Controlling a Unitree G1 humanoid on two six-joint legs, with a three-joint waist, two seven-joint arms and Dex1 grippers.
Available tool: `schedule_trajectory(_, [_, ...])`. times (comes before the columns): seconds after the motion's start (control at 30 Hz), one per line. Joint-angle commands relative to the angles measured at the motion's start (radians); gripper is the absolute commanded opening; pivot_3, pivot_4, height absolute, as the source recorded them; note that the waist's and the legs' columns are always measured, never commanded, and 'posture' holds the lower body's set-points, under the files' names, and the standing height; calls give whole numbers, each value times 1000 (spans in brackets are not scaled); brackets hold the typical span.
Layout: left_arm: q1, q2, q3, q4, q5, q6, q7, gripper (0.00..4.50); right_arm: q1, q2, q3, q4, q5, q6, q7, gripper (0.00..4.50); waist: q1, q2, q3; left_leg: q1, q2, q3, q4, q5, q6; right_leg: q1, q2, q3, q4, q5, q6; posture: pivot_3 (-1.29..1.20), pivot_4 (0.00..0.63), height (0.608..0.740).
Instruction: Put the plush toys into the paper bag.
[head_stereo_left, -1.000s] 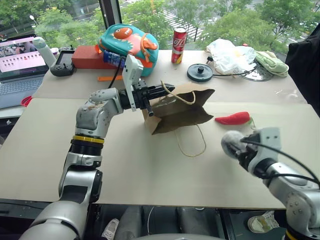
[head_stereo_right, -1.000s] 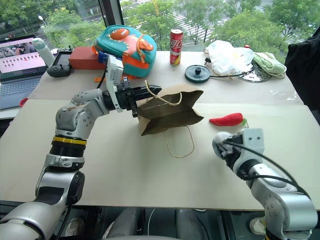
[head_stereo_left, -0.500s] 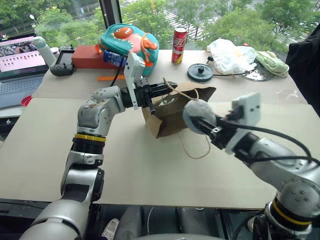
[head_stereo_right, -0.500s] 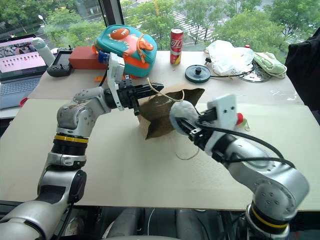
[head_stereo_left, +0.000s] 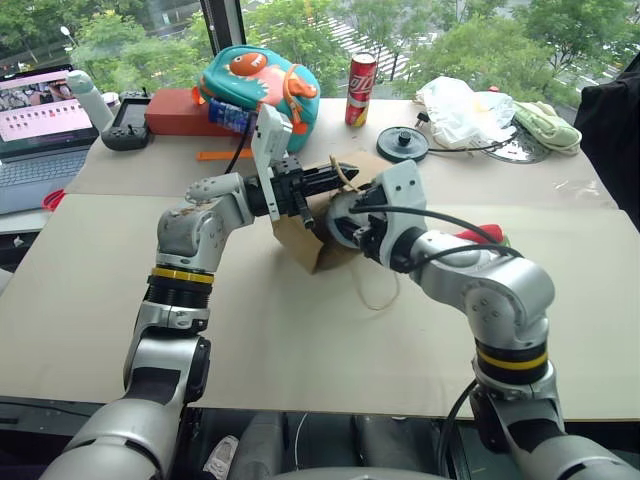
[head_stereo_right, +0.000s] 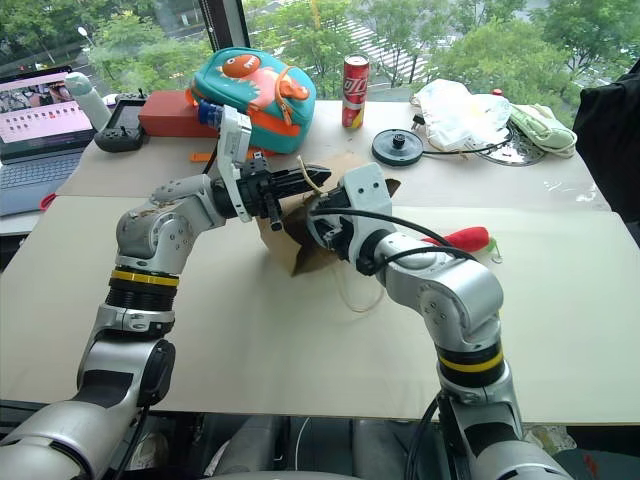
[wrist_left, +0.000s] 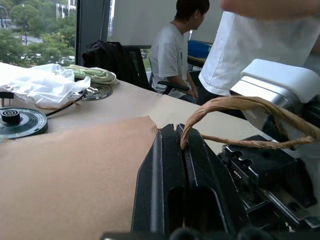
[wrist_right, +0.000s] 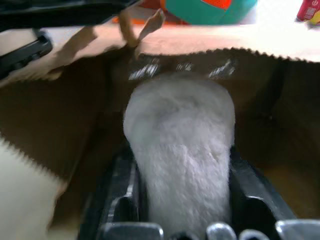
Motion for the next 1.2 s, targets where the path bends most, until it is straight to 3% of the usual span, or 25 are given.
schedule_trajectory(0.03, [-14,1,8,-38,-15,-4,-2,0,-22,20,-3,-10,-40,-43,13,3505,1,0,0,0,0,0,0,0,0,0,0,0,0,0,0,0,150,739])
schedule_trajectory(0.07, [-14,1,8,-38,-14,-5,-2,0,-25,32,-7,-6,-47,-46,12,3964,0,0,0,0,0,0,0,0,0,0,0,0,0,0,0,0,150,739])
schedule_trajectory(0.13, [-14,1,8,-37,-14,-7,-1,0,-35,54,-15,-1,-56,-50,12,4455,0,0,0,-1,0,0,0,0,0,0,0,0,0,0,0,0,150,739])
schedule_trajectory(0.47, [-11,2,7,-34,-10,-15,-3,0,-8,34,-90,-74,-48,6,60,4455,0,0,0,0,0,0,0,0,0,0,0,-1,0,0,0,0,150,739])
schedule_trajectory(0.8, [-8,19,12,-31,-11,-14,-8,0,227,-254,-331,-280,91,33,298,4455,-2,0,0,-3,-1,-1,0,0,0,0,-1,-1,-2,0,0,0,150,739])
schedule_trajectory(1.0, [-5,19,10,-35,-11,-15,-11,0,201,-415,-248,-3,-136,-115,282,4455,-3,0,0,2,0,1,0,0,0,2,0,0,-1,-1,2,0,150,739])
schedule_trajectory(1.2, [1,17,10,-42,-13,-14,-12,0,94,-430,-117,388,-311,-326,321,4455,-4,0,0,2,0,2,-1,0,0,1,0,1,-1,0,0,0,150,739])
